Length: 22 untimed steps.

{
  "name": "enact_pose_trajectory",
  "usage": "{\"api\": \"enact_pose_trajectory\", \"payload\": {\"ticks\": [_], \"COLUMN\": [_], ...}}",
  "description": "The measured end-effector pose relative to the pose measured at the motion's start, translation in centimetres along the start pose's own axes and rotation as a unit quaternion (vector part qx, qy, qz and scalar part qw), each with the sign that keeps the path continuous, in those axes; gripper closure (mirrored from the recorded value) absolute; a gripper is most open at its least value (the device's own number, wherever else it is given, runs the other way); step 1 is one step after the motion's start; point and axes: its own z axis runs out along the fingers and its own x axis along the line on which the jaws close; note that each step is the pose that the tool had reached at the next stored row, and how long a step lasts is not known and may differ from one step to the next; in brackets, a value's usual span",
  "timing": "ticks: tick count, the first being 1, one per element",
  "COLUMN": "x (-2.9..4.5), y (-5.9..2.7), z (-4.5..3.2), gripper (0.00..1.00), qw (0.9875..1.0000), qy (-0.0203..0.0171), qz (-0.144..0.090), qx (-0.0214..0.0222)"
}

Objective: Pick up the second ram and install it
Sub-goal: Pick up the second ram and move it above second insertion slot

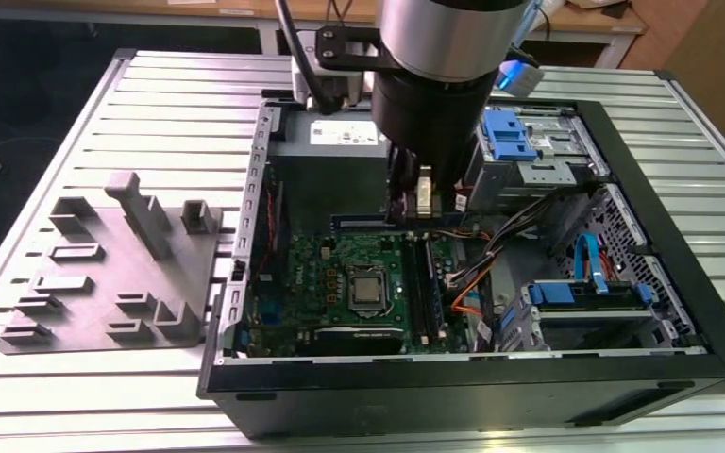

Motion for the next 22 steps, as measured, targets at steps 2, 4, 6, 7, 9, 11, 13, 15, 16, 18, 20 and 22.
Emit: {"api": "enact_pose_trajectory", "payload": {"ticks": [2, 4, 6, 7, 9, 11, 13, 15, 16, 18, 20, 22], "x": [0.00, 0.01, 0.02, 0.03, 0.05, 0.06, 0.08, 0.10, 0.10, 0.03, -0.13, -0.32], "y": [-0.01, -0.01, -0.01, -0.01, -0.03, -0.03, -0.04, -0.05, -0.06, -0.07, -0.08, -0.09], "z": [0.26, 0.52, 0.81, 0.96, 1.28, 1.57, 1.89, 2.22, 2.38, 2.70, 2.95, 3.16], "gripper": [0.92, 0.92, 0.92, 0.92, 0.92, 0.92, 0.92, 0.92, 0.92, 0.92, 0.92, 0.92], "qw": [1.0000, 1.0000, 1.0000, 1.0000, 1.0000, 1.0000, 1.0000, 1.0000, 0.9999, 0.9999, 0.9999, 0.9999], "qy": [0.0000, -0.0002, -0.0002, -0.0002, -0.0002, -0.0003, -0.0003, -0.0004, -0.0003, -0.0003, -0.0003, -0.0004], "qz": [0.000, 0.000, 0.000, 0.000, 0.001, 0.001, 0.001, 0.001, 0.001, 0.001, 0.001, 0.001], "qx": [-0.0001, -0.0004, -0.0013, -0.0020, -0.0037, -0.0053, -0.0073, -0.0095, -0.0108, -0.0125, -0.0131, -0.0132]}}
